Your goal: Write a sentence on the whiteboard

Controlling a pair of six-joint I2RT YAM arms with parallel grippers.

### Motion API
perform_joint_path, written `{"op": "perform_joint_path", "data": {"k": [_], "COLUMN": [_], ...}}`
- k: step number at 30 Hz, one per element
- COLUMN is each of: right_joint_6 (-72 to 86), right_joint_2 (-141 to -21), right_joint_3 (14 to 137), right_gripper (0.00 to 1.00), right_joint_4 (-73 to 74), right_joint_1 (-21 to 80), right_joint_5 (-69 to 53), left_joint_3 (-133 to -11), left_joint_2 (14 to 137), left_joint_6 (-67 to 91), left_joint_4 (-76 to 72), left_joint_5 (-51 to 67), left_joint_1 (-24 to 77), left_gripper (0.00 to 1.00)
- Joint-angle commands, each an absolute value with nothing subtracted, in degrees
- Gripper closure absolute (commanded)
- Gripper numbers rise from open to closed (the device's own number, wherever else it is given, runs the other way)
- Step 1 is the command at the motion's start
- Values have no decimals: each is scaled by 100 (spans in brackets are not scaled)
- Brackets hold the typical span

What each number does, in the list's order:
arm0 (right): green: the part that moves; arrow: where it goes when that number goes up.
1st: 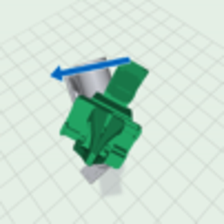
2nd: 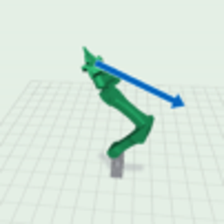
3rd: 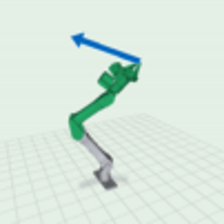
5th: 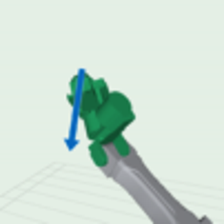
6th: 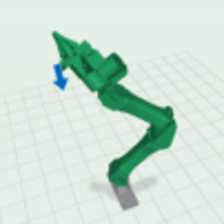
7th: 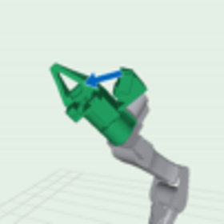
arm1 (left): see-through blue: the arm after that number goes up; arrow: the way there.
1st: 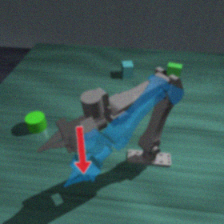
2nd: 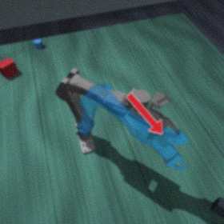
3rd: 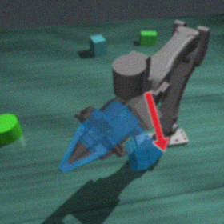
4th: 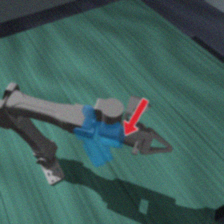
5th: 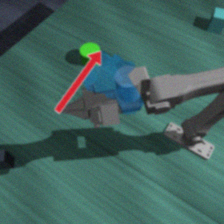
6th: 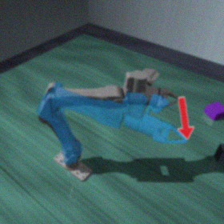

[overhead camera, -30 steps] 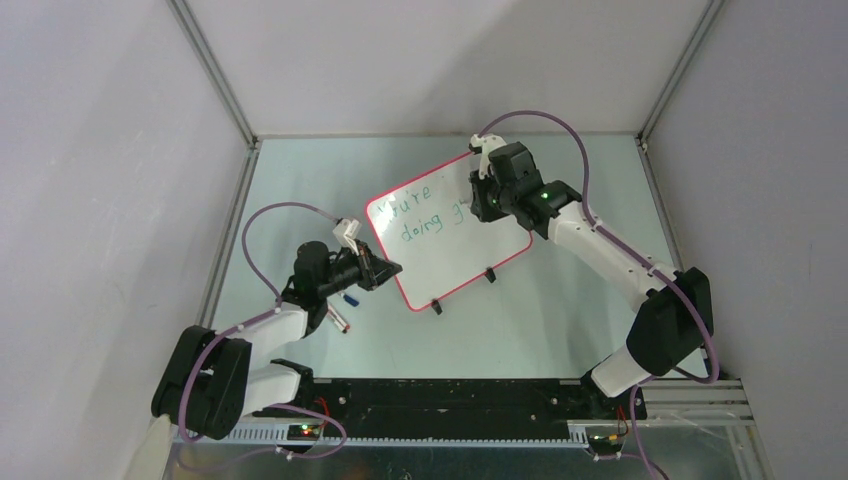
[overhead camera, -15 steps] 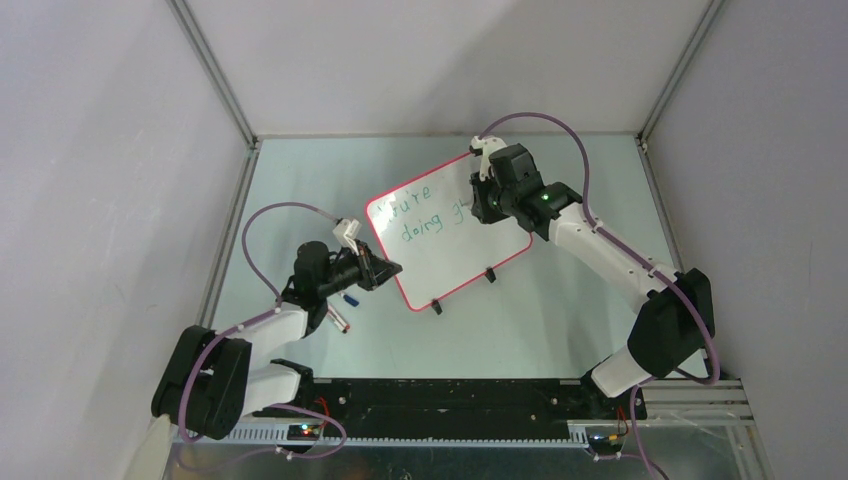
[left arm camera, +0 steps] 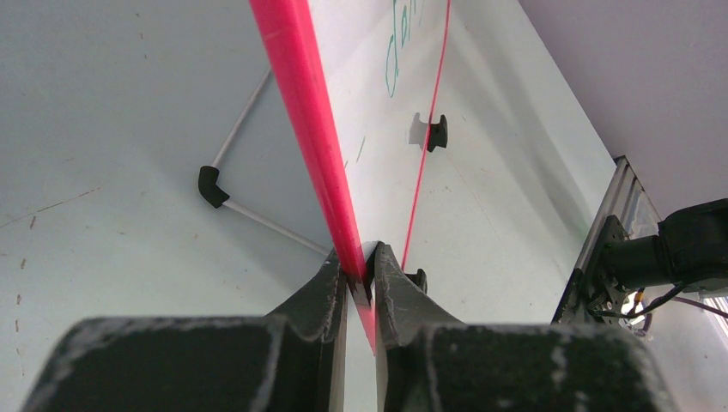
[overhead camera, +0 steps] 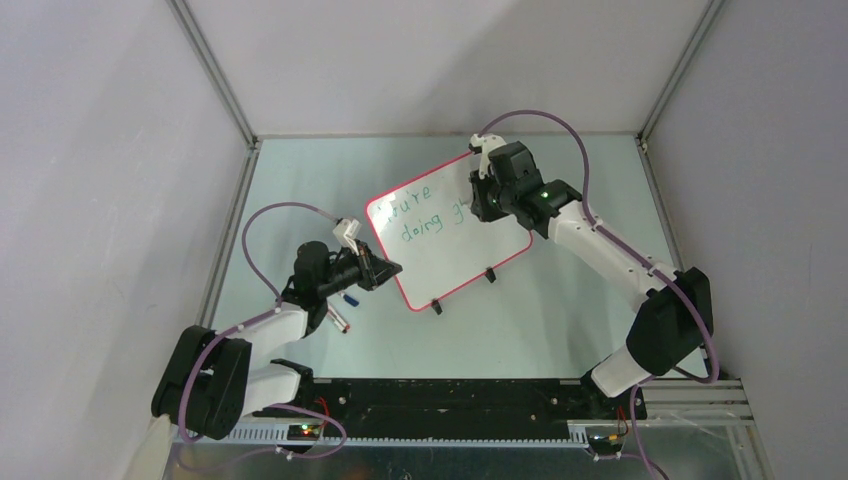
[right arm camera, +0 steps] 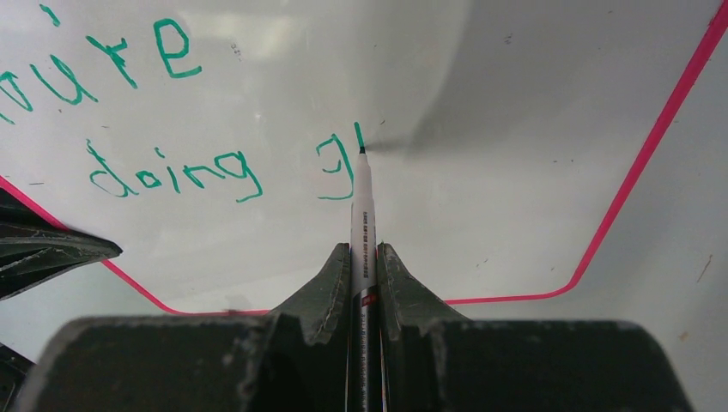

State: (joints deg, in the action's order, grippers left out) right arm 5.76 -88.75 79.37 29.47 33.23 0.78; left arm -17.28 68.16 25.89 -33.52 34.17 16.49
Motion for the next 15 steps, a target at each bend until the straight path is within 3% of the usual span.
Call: {"op": "perform_joint_path", "data": {"k": [1, 15], "right_joint_6": [557, 527], "right_joint_2": [-9015, -9113], "right_joint_3": [8284, 8470], "right_gripper": [100, 100], "right_joint_4": [2829, 2904], "right_joint_1": [3316, 3272], "right_joint_5": [112, 199], "left_joint_3": [-1784, -1784], "left_joint_2": [6922, 6919], "left_joint_6": [2013, 2007], "left_joint_4": [-2984, -2971], "left_joint_5": [2746, 2746], "left_joint_1": [1597, 1592], "left_gripper": [98, 98]}}
